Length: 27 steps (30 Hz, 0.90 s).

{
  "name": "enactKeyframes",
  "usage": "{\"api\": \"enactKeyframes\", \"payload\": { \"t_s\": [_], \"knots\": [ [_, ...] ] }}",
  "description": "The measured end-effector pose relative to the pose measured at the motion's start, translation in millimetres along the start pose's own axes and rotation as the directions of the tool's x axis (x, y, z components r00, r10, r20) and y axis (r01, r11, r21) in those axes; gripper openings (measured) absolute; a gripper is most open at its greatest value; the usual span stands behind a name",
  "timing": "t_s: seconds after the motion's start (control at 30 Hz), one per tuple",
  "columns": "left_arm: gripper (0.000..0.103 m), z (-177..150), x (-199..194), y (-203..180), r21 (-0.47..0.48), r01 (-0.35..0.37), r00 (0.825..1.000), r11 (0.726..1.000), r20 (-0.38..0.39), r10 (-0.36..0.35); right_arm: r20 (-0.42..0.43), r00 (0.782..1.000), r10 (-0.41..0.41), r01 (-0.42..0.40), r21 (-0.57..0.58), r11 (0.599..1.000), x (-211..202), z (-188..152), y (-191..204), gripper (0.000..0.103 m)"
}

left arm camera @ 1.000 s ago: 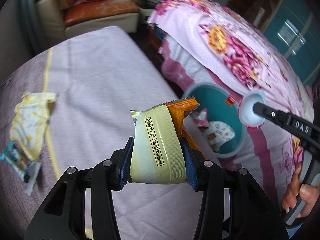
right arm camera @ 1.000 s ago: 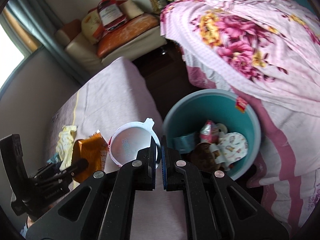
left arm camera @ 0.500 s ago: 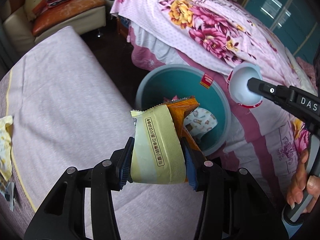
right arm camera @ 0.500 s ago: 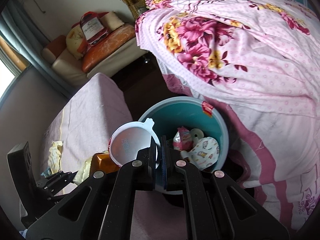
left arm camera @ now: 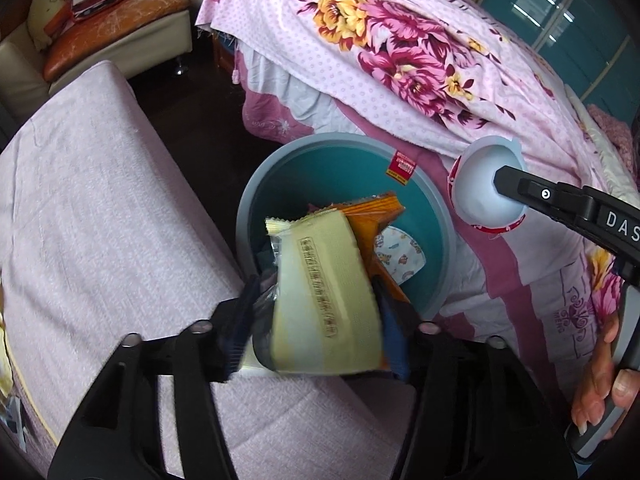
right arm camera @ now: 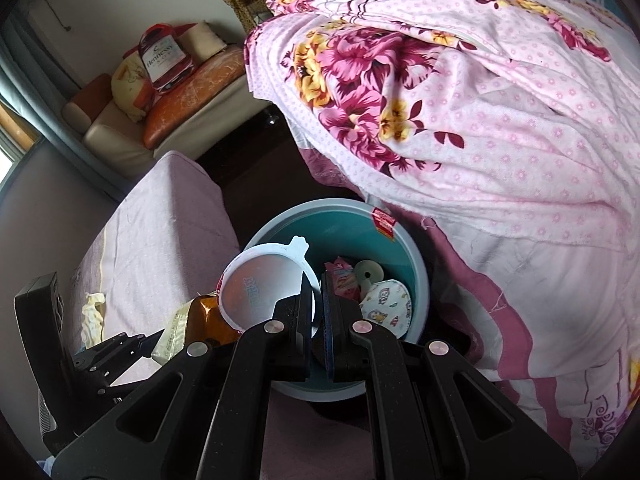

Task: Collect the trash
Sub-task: 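Carry the cup and snack bag over the teal bin and open both tools, then move both tools back over the bed toward the blue bag and yellow wipe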

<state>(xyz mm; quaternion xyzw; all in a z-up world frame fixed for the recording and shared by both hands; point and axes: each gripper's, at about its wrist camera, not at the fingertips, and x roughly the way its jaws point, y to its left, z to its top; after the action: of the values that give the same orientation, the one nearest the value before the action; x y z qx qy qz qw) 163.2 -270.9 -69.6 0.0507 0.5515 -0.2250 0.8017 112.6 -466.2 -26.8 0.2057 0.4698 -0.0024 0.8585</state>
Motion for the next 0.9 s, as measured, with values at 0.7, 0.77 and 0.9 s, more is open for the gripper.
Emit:
{"api": "enactKeyframes", "payload": {
  "t_s": [0.7, 0.77, 0.9],
  "knots": [
    [0.092, -15.5, -19.5, 41.8, -0.119, 0.008, 1.000, 0.993, 0.011, -0.007, -0.057, 0.998, -0.031, 0.029, -0.035, 0.999, 17.7, -1.5, 21.6, 0.008],
    [0.092, -18.5, -23.4, 46.2, -0.128, 0.011, 1.000, 0.992, 0.015, -0.009, -0.064, 0.997, -0.036, 0.033, -0.045, 0.998, 18.7, -4.3, 25.6, 0.008],
    [0.093, -24.3, -30.1, 53.7, -0.143, 0.013, 1.000, 0.990, 0.023, -0.010, -0.086, 0.995, -0.043, 0.038, -0.065, 0.997, 22.3, -10.8, 34.5, 0.009]
  ]
}}
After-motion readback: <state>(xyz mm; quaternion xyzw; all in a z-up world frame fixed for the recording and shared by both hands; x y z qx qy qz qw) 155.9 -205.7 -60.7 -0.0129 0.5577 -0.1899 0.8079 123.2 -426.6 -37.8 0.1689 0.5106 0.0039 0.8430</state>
